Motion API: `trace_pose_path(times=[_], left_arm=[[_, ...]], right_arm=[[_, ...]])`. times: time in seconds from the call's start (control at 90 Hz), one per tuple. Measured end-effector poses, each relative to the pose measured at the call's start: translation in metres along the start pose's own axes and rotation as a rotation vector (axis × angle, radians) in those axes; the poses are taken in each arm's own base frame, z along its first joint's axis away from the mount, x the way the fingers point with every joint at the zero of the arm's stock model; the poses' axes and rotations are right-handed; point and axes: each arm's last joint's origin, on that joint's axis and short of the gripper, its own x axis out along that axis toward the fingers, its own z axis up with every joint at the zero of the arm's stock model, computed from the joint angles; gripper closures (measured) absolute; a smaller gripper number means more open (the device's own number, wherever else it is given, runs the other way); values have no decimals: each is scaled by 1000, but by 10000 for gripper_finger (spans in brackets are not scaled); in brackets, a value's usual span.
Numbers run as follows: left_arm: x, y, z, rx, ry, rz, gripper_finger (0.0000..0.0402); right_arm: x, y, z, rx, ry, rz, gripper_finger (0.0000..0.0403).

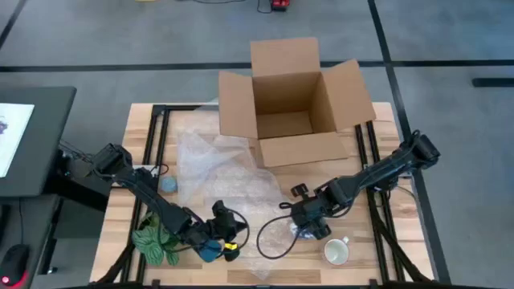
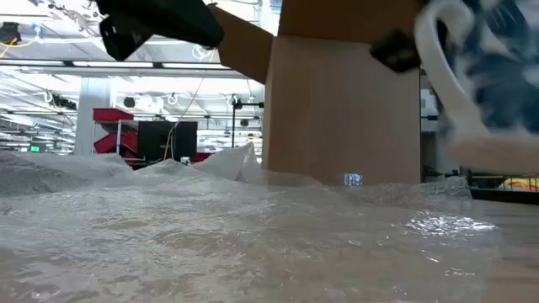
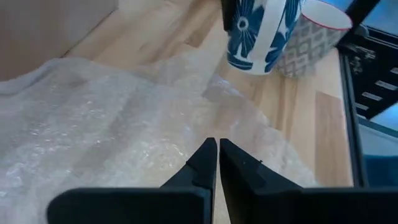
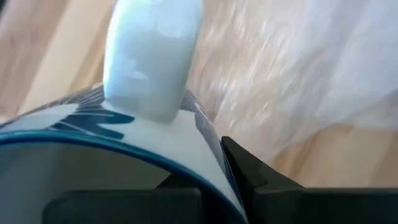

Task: Wrap mug
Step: Wrap the white blue mug with bubble wrap

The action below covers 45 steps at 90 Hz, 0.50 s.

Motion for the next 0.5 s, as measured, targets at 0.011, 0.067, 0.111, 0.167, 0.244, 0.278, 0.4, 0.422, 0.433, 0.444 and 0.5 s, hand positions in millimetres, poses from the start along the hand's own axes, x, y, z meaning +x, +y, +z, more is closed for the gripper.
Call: trace_pose_path(times=[0.011,0.067,0.111,0.167,0.244,0.278,0.4,0.422,0.433,0.444,0.5], left_arm=[[-1,-1,-1,-2,5,-6,402],[-3,-3,-3,-19,38,-40,402],[-5,-5,-6,-40,69,-68,402],[-8,-8,-10,-69,106,-93,402],[-13,-9,-16,-112,152,-102,402],[-15,-9,-19,-130,168,-98,402],[-23,-9,-29,-197,225,-65,402],[-24,-9,-31,-210,237,-57,402],[-25,-8,-32,-217,241,-52,402],[-26,-8,-33,-224,245,-48,402],[-30,-8,-38,-251,265,-26,402]], right_arm=[[-1,0,3,1,-13,-6,396],[-7,-2,17,8,-80,-26,396],[-8,-4,27,20,-111,-31,396],[-7,-7,40,30,-139,-43,396],[0,-10,58,23,-157,-64,396],[4,-12,65,10,-152,-73,396],[23,-25,88,-13,-130,-92,395],[27,-29,91,-13,-127,-96,394],[29,-31,93,-12,-125,-99,394],[30,-33,94,-12,-122,-101,393],[39,-45,100,-9,-102,-112,392]])
